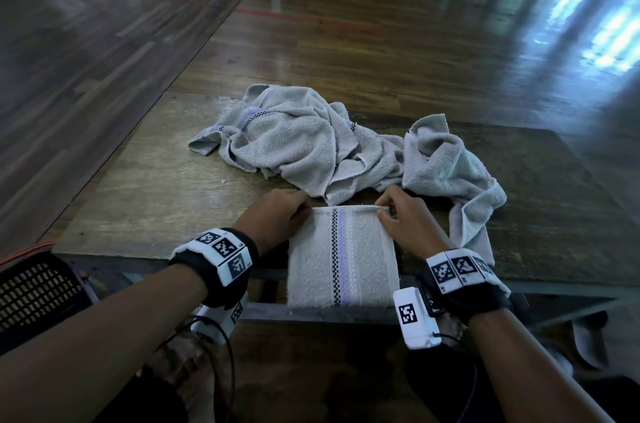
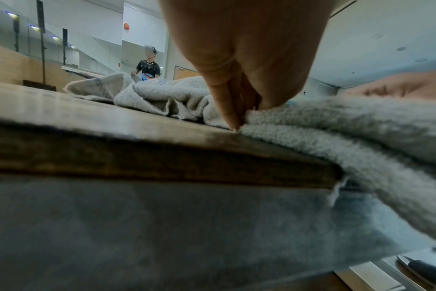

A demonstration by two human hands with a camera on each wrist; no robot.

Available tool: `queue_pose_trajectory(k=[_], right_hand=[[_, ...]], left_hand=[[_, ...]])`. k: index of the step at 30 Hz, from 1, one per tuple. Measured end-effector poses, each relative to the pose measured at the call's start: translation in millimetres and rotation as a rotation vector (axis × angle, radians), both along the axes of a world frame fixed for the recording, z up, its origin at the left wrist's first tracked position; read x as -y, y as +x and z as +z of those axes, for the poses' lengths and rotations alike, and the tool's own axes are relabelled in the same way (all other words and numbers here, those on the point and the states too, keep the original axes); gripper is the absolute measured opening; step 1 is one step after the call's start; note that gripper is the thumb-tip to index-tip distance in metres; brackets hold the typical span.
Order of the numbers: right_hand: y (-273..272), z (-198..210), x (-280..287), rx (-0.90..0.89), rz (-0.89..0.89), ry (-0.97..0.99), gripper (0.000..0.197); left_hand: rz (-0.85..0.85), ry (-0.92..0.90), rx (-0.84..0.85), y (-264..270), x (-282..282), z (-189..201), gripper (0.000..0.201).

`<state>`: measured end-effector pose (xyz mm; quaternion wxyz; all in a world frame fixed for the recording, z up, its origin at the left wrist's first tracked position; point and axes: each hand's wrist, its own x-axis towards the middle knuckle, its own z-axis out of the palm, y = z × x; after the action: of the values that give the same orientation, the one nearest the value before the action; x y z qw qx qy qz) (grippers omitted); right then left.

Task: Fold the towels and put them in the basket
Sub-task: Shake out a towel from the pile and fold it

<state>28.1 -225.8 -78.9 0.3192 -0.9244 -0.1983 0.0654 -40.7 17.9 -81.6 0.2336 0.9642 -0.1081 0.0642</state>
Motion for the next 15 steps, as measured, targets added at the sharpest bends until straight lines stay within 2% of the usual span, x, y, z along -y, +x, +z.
queue_pose_trajectory(k=[9,15], right_hand=[[-1.3,2.3,1.8,0.082,0.075,-0.036,0.009],[3.1,2.9,0.1,0.09,0.052,-0.028,0.011]], left_hand=[[0.037,-0.02,0.058,0.4,1.5,-1.6,0.013],[0.037,-0.111,0.039,1.9,0.5,-0.5,0.009]])
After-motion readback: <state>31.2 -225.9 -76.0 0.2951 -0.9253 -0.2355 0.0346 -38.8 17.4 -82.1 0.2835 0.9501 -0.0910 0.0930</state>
